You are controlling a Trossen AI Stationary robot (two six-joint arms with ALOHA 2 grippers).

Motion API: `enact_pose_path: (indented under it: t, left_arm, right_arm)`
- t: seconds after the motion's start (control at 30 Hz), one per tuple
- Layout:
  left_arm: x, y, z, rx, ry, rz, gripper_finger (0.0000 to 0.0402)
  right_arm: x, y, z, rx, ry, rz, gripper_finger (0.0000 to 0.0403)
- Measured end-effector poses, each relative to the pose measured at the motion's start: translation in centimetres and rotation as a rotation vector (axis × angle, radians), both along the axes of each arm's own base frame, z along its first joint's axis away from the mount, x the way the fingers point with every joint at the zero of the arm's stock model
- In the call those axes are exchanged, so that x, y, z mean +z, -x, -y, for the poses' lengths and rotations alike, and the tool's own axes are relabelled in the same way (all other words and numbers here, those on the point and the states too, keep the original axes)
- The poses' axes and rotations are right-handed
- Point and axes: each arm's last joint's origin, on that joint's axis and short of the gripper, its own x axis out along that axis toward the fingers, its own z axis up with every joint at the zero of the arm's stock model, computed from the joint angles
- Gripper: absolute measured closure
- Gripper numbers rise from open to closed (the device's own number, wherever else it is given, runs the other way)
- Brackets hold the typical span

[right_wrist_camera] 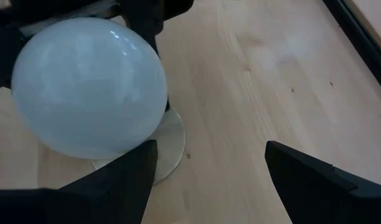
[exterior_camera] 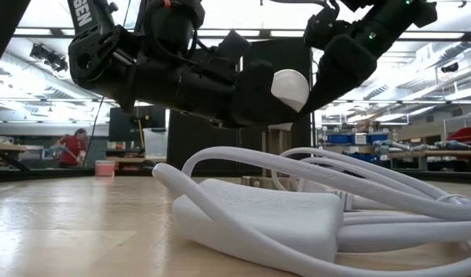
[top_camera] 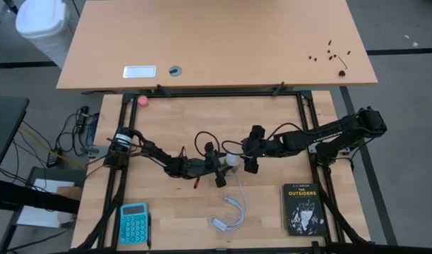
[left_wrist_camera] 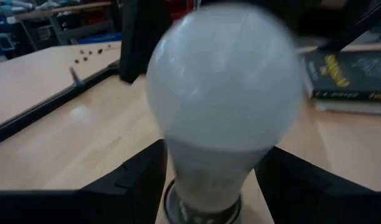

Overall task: Screw lightbulb
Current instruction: Insert the white lightbulb into the silver lamp

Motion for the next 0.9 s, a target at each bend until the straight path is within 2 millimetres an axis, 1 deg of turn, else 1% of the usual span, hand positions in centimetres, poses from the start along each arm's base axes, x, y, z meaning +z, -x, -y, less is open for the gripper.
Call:
enact_pose_path:
  t: [0.33, 0.43, 0.67, 0.9]
  left_arm:
    - [-0.5, 0.1, -0.1, 0.01, 0.005, -0.049, 0.0124]
    - [-0.5, 0.1, -0.1, 0.018, 0.003, -0.053, 0.0122]
    - [-0.3, 0.0, -0.8, 0.042, 0.036, -0.022, 0.0121]
    - [-0.3, 0.0, -0.5, 0.033, 0.075, -0.009, 0.0121]
  right_arm:
    - [0.2, -0.3, -0.1, 0.025, -0.016, 0.031, 0.0093]
    - [0.2, -0.2, -0.1, 0.028, -0.015, 0.028, 0.0093]
    - [0.1, -0.2, 0.9, -0.005, -0.009, 0.01, 0.0093]
    - [0.6, -0.1, 0.9, -0.004, -0.004, -0.038, 0.0093]
